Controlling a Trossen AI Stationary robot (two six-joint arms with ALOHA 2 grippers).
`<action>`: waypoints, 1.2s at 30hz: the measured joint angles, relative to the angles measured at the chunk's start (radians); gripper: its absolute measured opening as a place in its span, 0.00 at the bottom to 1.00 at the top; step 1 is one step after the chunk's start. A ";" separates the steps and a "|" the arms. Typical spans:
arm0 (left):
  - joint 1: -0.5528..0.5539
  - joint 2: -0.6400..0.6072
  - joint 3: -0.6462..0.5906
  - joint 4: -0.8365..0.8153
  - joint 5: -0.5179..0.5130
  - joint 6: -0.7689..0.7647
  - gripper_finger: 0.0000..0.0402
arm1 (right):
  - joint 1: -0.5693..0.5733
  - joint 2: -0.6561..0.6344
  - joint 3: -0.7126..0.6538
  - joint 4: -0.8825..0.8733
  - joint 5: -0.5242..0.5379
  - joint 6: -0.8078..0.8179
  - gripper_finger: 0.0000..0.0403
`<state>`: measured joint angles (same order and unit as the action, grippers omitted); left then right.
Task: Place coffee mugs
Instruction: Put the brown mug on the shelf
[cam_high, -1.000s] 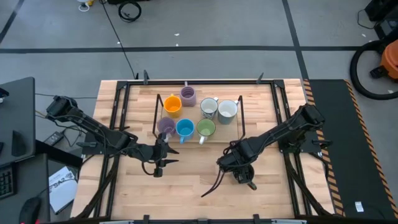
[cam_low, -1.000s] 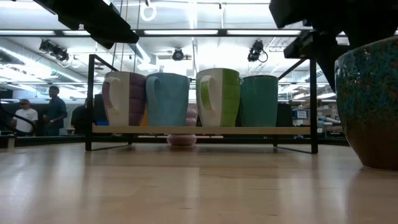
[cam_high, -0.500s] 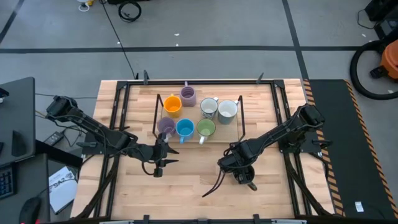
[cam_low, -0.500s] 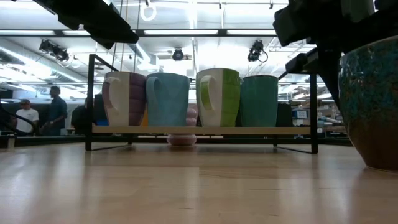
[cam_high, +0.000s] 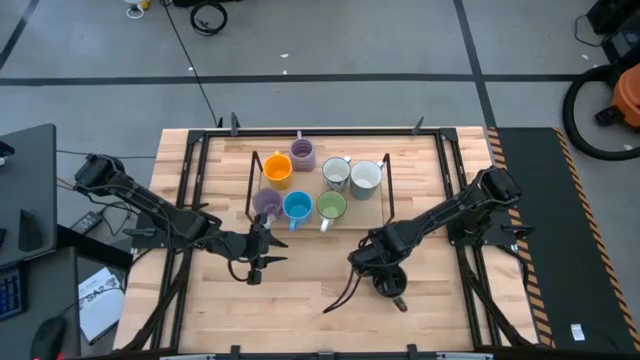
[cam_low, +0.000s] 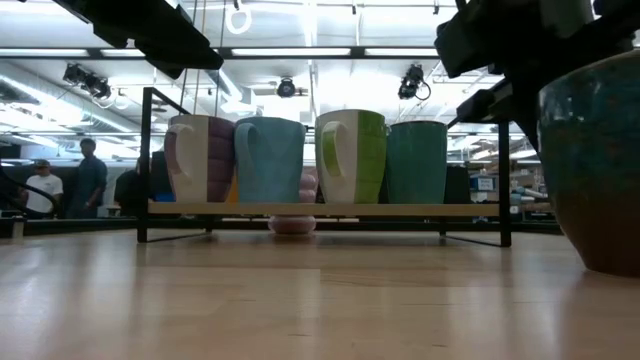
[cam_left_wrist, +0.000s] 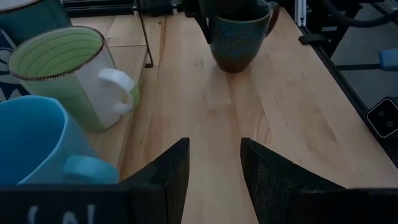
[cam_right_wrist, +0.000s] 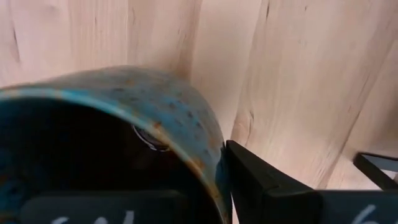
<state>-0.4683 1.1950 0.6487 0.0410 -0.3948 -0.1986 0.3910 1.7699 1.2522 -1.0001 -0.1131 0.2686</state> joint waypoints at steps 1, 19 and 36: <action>0.000 0.000 0.000 0.000 0.000 0.000 0.37 | -0.001 0.000 0.000 0.000 0.000 -0.004 0.17; 0.000 0.000 0.000 0.002 0.000 0.001 0.37 | -0.019 0.002 0.020 0.004 0.026 -0.018 0.12; 0.000 0.000 0.000 0.008 0.000 0.003 0.37 | -0.124 0.001 0.217 -0.142 0.175 -0.081 0.12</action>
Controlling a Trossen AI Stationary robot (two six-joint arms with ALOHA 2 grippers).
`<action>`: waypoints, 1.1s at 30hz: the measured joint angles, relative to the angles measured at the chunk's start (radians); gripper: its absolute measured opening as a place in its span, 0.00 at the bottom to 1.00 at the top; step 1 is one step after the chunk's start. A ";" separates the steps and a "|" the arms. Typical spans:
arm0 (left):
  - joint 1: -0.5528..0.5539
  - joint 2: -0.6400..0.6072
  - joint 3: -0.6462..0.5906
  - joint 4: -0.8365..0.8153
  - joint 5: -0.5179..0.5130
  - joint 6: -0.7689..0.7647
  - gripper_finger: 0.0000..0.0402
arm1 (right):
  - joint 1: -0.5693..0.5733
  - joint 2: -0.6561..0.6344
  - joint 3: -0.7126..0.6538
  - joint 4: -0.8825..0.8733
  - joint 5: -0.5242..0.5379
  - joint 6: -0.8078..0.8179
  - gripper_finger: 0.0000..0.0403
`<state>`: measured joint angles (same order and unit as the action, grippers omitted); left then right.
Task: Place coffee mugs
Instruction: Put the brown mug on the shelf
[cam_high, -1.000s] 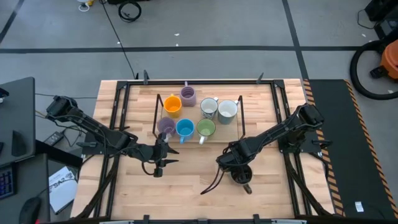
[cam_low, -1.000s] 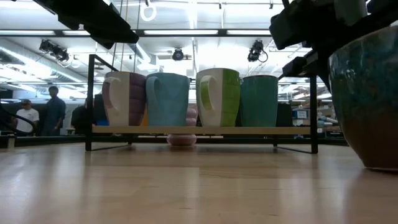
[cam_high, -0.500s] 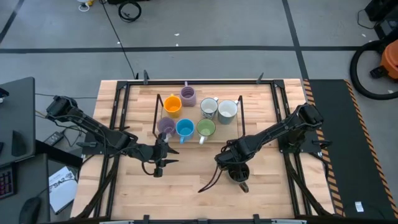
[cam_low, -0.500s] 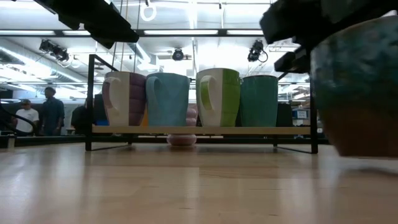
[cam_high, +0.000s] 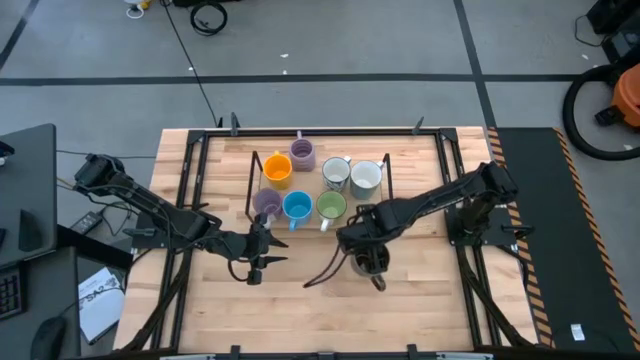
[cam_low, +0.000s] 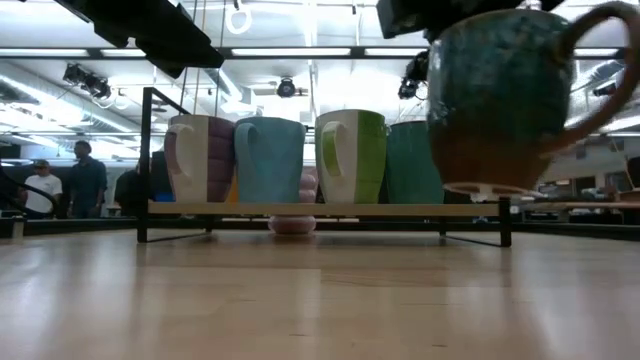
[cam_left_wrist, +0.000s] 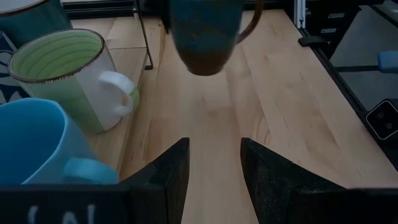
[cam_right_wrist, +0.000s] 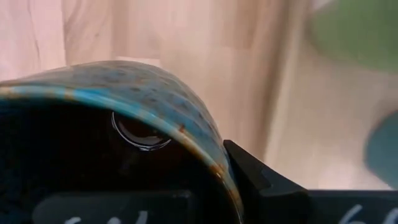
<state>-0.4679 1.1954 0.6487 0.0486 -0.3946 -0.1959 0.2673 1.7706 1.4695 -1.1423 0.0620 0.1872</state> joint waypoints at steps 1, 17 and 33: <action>0.000 0.000 0.000 0.000 0.000 0.000 0.37 | -0.009 0.000 0.011 -0.013 0.004 0.000 0.12; 0.000 0.000 0.000 0.000 0.000 0.001 0.37 | -0.145 -0.001 0.057 -0.088 0.045 -0.130 0.11; 0.000 0.000 0.000 0.000 0.000 0.001 0.37 | -0.260 -0.001 0.057 -0.072 0.042 -0.216 0.11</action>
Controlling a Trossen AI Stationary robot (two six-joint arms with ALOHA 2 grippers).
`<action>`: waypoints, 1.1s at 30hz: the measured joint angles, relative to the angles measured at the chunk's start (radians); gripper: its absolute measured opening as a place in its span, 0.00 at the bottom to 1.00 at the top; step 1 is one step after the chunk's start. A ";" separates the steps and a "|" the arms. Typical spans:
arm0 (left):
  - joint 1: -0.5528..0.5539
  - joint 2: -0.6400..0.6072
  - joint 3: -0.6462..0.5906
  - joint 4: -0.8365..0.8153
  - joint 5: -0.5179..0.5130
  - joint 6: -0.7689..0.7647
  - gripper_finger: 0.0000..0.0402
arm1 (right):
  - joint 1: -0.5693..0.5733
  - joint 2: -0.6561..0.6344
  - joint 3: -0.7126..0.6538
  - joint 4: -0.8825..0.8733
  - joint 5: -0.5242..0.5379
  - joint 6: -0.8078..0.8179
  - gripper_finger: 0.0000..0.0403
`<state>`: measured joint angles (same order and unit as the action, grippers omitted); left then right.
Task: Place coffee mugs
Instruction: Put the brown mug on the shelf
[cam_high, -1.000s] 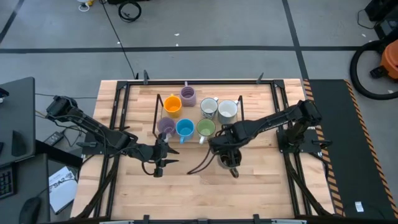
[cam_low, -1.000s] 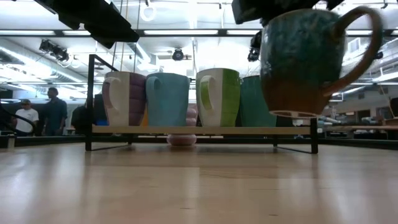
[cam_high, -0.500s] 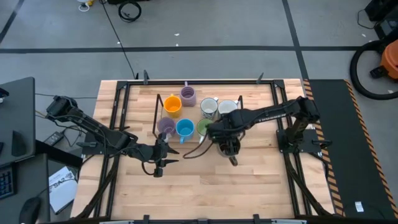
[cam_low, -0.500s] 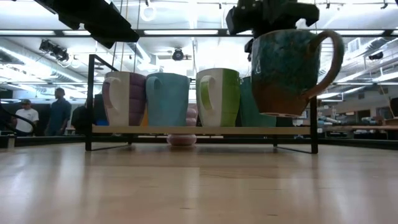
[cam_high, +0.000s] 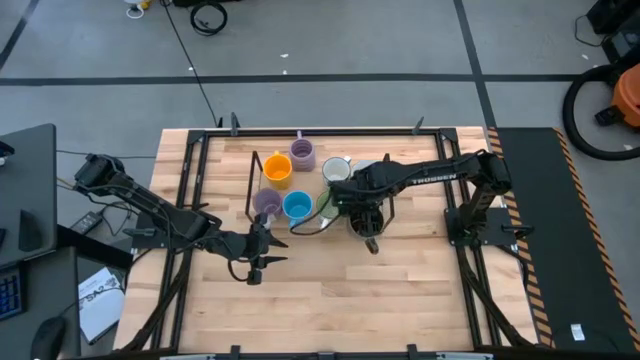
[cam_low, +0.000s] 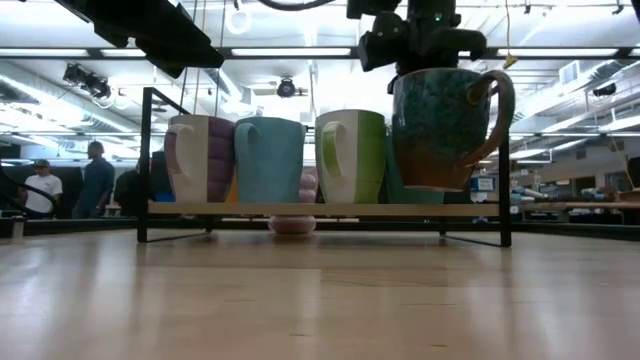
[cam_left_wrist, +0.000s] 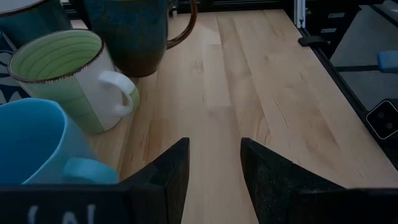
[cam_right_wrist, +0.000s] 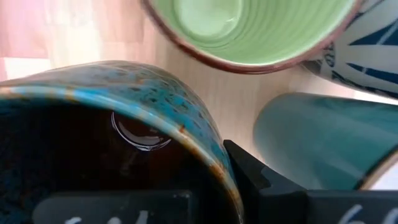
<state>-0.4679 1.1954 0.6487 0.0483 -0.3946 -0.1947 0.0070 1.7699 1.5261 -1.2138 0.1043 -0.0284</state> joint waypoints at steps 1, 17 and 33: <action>0.000 0.000 0.000 0.000 0.000 0.000 0.37 | -0.006 0.000 0.000 0.000 0.000 -0.003 0.11; 0.000 0.000 0.000 0.000 0.000 0.000 0.37 | -0.068 0.000 -0.043 0.021 0.000 -0.040 0.12; -0.001 0.000 0.000 -0.001 0.000 0.000 0.37 | -0.109 0.011 -0.043 0.034 -0.048 -0.079 0.12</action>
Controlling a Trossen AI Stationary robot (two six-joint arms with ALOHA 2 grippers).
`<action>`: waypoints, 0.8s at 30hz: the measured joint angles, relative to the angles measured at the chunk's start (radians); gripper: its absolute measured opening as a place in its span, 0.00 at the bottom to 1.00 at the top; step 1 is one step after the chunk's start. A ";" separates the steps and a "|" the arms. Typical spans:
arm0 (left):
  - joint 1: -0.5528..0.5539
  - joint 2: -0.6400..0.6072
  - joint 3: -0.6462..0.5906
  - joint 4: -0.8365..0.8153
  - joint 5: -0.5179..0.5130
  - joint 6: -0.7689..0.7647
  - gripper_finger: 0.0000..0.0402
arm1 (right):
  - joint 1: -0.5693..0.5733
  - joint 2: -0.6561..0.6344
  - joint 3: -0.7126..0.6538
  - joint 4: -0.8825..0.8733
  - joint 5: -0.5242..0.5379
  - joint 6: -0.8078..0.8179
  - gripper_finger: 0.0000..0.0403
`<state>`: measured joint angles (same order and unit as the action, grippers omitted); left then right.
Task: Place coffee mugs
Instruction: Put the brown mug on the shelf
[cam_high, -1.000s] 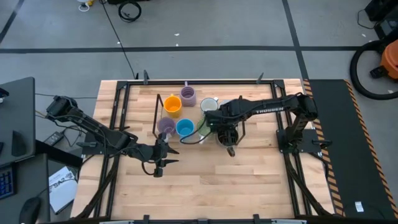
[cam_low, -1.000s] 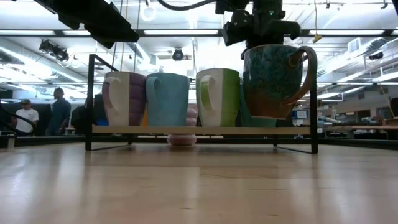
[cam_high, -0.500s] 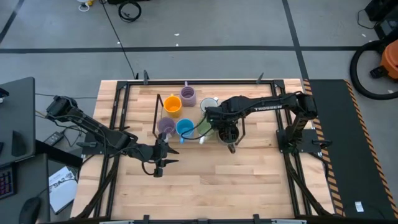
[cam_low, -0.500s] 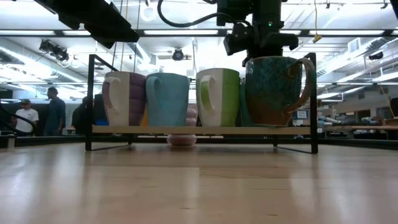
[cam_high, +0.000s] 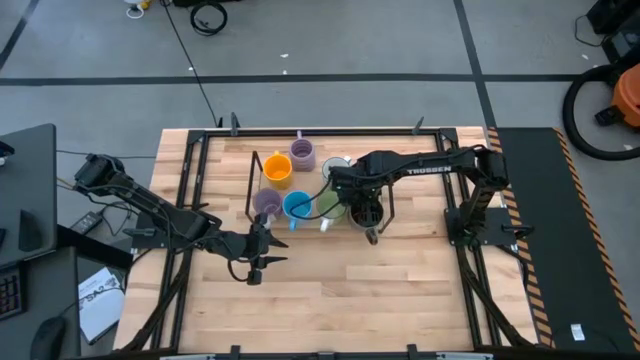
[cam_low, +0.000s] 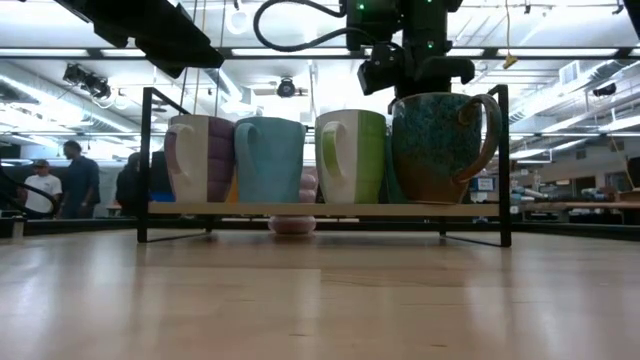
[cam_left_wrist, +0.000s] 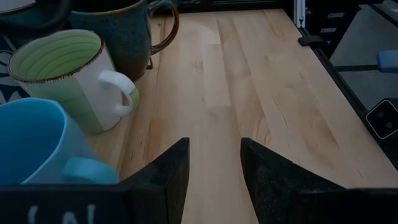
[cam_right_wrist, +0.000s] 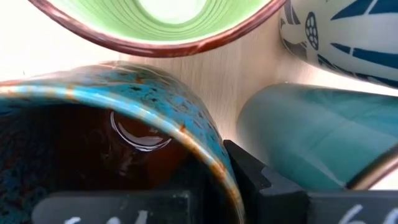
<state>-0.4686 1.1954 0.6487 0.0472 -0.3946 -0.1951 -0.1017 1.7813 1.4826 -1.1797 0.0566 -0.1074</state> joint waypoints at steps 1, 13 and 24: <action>0.000 0.000 0.000 0.000 0.000 0.000 0.37 | 0.000 0.000 0.000 0.001 0.001 -0.002 0.12; 0.000 0.000 0.000 0.000 0.015 -0.001 0.37 | -0.005 0.000 0.000 0.004 0.029 -0.008 0.16; 0.000 0.000 0.000 0.000 0.016 -0.001 0.37 | -0.017 0.000 0.000 -0.014 0.043 -0.009 0.16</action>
<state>-0.4686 1.1954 0.6487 0.0471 -0.3791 -0.1959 -0.1184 1.7813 1.4826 -1.1942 0.0994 -0.1162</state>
